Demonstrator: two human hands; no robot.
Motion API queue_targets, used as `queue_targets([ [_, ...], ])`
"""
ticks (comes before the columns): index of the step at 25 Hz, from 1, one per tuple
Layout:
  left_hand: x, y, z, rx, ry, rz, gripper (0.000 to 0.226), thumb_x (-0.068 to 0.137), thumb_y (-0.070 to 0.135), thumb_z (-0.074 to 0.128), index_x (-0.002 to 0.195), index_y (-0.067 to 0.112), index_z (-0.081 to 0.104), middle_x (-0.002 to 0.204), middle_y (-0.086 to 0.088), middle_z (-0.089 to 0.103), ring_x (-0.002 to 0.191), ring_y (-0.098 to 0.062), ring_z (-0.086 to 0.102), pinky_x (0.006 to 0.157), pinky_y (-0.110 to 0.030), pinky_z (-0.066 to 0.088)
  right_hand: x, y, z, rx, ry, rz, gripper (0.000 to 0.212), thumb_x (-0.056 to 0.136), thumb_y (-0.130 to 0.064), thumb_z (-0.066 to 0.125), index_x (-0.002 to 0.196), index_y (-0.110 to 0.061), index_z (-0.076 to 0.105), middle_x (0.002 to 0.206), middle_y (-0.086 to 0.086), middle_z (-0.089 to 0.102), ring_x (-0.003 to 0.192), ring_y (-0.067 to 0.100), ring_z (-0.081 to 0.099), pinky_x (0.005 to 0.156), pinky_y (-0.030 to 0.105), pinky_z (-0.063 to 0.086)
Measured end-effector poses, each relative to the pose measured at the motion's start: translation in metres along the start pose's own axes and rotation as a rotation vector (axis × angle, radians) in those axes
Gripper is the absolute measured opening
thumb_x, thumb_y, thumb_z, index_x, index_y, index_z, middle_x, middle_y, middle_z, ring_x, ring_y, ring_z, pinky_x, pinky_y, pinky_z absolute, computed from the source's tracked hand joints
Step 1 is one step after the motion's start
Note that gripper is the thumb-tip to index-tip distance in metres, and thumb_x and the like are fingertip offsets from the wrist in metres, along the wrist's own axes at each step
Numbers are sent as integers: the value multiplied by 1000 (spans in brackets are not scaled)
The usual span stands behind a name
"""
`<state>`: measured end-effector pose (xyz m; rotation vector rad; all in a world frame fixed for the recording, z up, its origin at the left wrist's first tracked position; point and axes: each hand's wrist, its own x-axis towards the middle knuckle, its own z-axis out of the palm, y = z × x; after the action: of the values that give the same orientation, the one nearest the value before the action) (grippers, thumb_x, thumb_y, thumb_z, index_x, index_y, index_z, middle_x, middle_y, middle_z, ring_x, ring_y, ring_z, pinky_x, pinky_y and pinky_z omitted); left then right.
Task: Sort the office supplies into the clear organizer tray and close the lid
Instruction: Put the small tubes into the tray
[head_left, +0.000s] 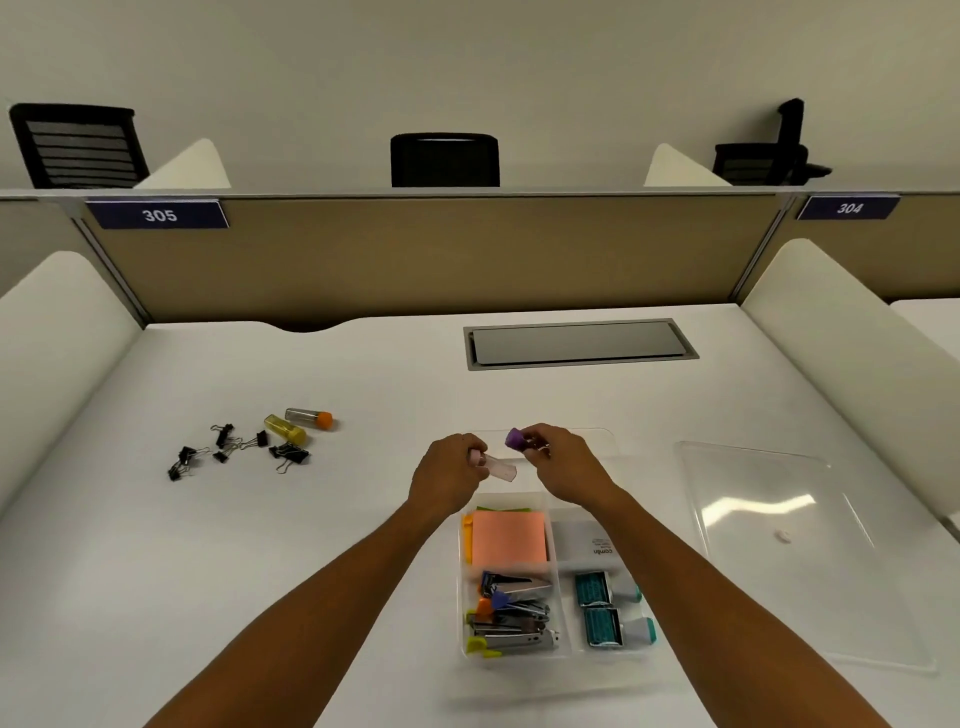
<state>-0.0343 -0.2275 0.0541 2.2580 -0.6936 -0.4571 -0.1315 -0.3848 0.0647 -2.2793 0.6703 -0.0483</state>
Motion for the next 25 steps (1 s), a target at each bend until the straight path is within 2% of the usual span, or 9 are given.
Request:
queue_targets([
  [2,5,1,12,253,-14,75,26,83,28,70,109,22,68,104,-2,69,95,-21,62,82,-33,51,8,3,3,-46,-5,1,31,96,-14,56,127,-16,59,122,4,65,105,19,60,89,26,46],
  [5,10,-1,26,423,-25,121,26,85,30,69,110,22,67,106,-4,67,98,-21,56,79,-28,45,17,2,9,-94,-6,5,29,96,-17,58,125,-18,60,119,4,67,103,20,62,89,30,49],
  [8,16,-11,36,568,-18,185,28,89,35,63,114,23,64,111,0,62,103,-22,48,82,-30,38,22,-1,20,-151,-2,1,32,95,-17,60,127,-17,60,118,5,65,104,23,62,89,31,48],
  [11,22,-14,36,587,-41,136,28,90,39,60,114,25,64,108,1,65,107,-22,48,87,-34,34,27,-3,35,-243,-10,-1,28,94,-17,62,122,-18,64,115,5,66,99,24,64,87,30,49],
  [15,25,-20,32,640,-94,175,26,92,37,54,112,25,66,105,0,65,110,-21,44,88,-35,29,35,-5,45,-413,-68,-34,24,92,-16,64,115,-18,66,110,5,66,93,24,65,82,32,52],
  [20,22,-31,25,564,-144,223,35,93,21,59,128,23,57,116,-11,55,110,-25,50,92,-31,43,36,-6,55,-506,-118,-55,22,91,-18,65,112,-18,68,106,4,67,92,24,66,81,34,55],
  [25,15,-40,22,470,-183,275,41,90,11,62,128,25,58,119,-8,59,113,-24,54,90,-27,47,33,-8,61,-555,-146,-73,21,89,-15,62,108,-16,70,103,6,68,93,26,64,78,37,56],
])
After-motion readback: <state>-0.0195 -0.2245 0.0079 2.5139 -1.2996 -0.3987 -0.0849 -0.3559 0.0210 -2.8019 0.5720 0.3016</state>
